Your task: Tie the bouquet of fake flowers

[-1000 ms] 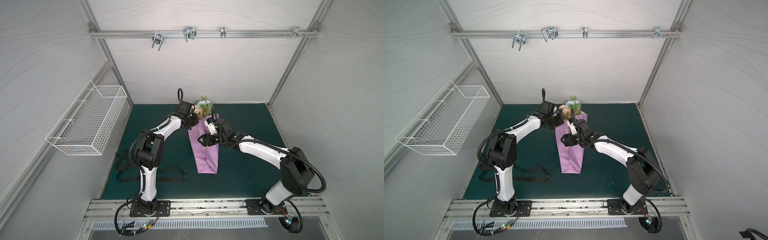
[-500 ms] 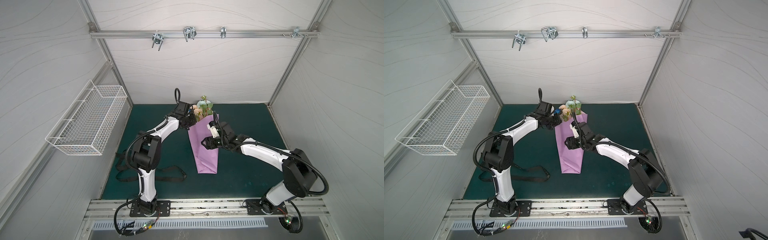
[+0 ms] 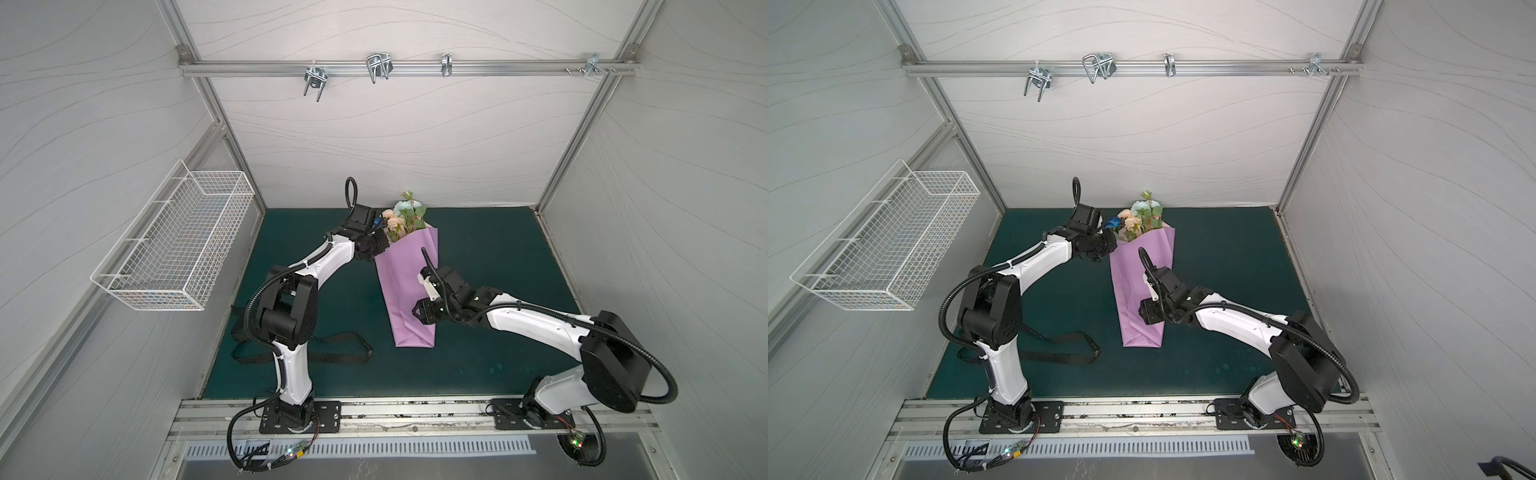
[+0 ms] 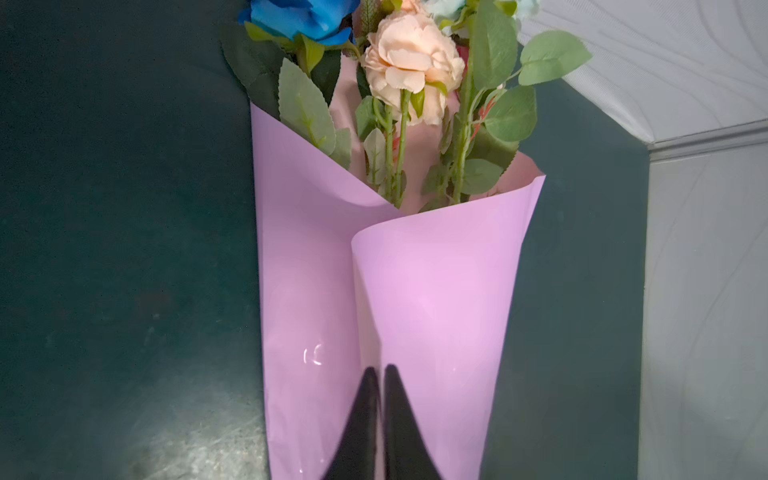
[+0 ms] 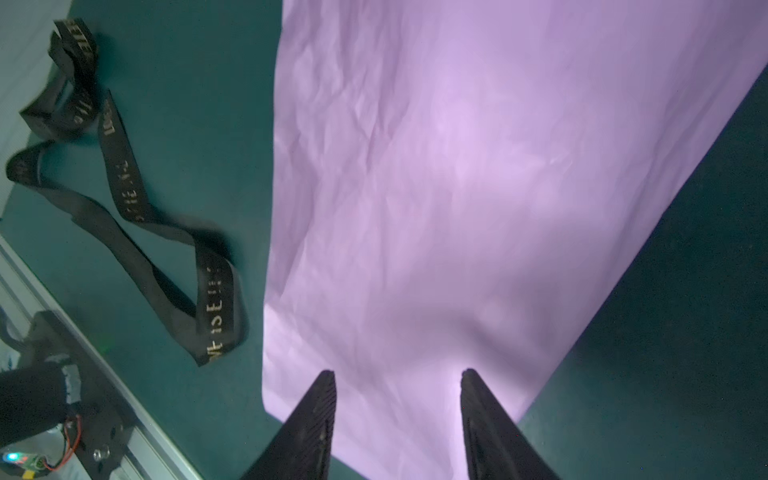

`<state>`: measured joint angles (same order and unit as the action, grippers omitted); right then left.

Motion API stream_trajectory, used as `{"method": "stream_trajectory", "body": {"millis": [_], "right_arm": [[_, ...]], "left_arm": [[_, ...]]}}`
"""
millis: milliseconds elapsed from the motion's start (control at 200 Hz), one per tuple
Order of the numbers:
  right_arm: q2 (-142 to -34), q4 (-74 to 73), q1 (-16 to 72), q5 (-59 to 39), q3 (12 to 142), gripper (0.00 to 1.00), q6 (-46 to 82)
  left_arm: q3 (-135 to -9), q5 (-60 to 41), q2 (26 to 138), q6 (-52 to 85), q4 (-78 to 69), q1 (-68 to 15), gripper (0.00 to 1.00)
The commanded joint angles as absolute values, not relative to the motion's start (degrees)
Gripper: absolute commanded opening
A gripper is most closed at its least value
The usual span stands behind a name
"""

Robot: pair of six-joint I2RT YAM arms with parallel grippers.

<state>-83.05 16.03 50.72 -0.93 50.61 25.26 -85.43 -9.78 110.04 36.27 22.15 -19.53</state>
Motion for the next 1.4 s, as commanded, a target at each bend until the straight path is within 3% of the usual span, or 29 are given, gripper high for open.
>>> {"method": "stream_trajectory", "body": {"millis": [0,140,385,535,850,1396], "right_arm": [[-80.6,19.6,53.4,3.4,49.9,0.48,26.7],[-80.8,19.8,56.2,4.9,49.5,0.45,27.0],[-84.5,18.8,57.0,3.1,49.8,0.30,28.6],[-86.6,17.9,57.4,1.8,49.8,0.29,28.9],[-90.2,17.1,58.3,0.0,49.3,0.29,29.6],[-85.5,20.6,58.5,0.4,51.9,0.32,29.4]], "left_arm": [[-87.4,-9.6,112.6,35.5,21.9,-19.2,0.00],[-88.2,-9.8,114.5,31.8,20.3,-18.9,0.00],[-84.1,-12.2,114.6,27.9,11.8,-17.8,0.00],[-80.9,-14.4,114.0,27.0,5.8,-17.1,0.00],[-80.4,-12.1,115.8,28.4,7.2,-16.5,0.00],[-76.9,-8.4,113.3,28.3,10.1,-16.5,0.00]]}}
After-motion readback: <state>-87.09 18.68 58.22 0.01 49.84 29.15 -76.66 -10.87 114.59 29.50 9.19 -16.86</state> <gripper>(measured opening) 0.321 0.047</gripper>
